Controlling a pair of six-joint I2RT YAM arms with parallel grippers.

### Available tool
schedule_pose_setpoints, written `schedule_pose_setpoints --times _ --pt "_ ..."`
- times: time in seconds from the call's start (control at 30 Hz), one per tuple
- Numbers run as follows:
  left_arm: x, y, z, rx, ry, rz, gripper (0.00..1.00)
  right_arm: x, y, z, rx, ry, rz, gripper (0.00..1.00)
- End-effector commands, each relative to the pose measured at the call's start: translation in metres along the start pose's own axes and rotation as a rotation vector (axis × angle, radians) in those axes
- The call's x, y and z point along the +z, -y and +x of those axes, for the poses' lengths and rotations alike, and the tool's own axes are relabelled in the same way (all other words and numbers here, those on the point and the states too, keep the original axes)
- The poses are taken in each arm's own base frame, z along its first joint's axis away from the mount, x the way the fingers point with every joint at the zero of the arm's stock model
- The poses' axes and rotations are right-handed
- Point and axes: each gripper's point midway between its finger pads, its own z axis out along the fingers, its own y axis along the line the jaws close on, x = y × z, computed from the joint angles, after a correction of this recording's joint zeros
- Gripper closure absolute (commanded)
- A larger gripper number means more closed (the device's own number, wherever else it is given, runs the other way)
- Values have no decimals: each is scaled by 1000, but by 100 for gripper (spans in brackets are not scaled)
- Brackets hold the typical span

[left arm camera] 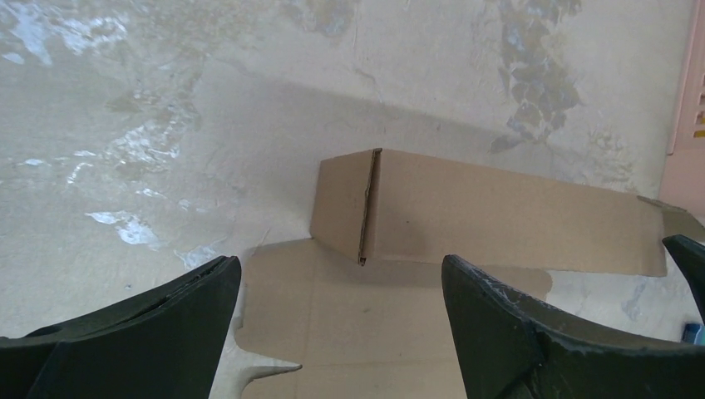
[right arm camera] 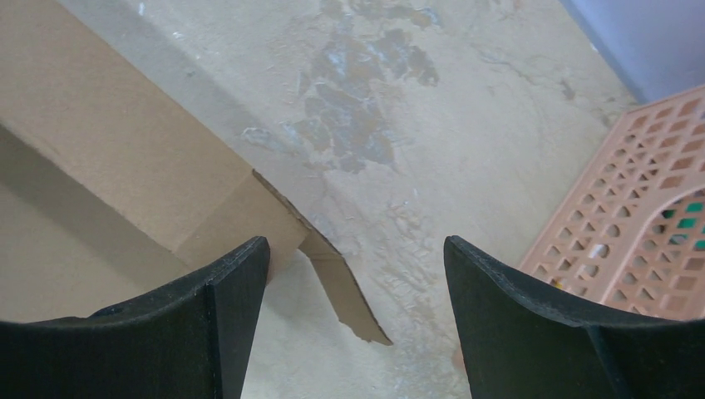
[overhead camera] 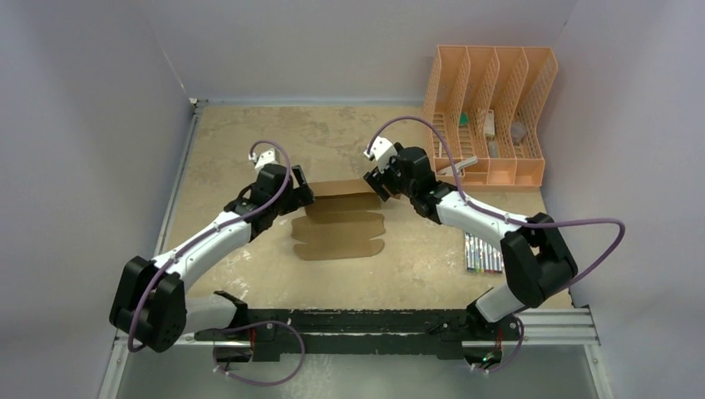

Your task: Fold the paper box

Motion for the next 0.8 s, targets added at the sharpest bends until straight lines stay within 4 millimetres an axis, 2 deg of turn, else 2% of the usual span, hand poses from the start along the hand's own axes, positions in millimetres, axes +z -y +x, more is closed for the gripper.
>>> schedule_pose_setpoints --times 0.0,0.2,0.37,0.43,0.57,0.77 --pt "3 19 -6 6 -44 70 9 2 -8 -9 37 31 -45 21" --pt "10 25 1 48 -98 94 11 16 -13 -1 65 42 -42 21" --pt "13 31 11 79 -151 131 14 31 -12 -11 92 103 -23 21" --pt "12 34 11 80 -156 147 15 35 -17 -16 109 131 -48 19" --pt "11 37 11 85 -159 163 17 38 -21 -18 136 159 -59 17" --pt "10 39 10 94 -162 170 17 39 -17 -17 150 155 -33 16"
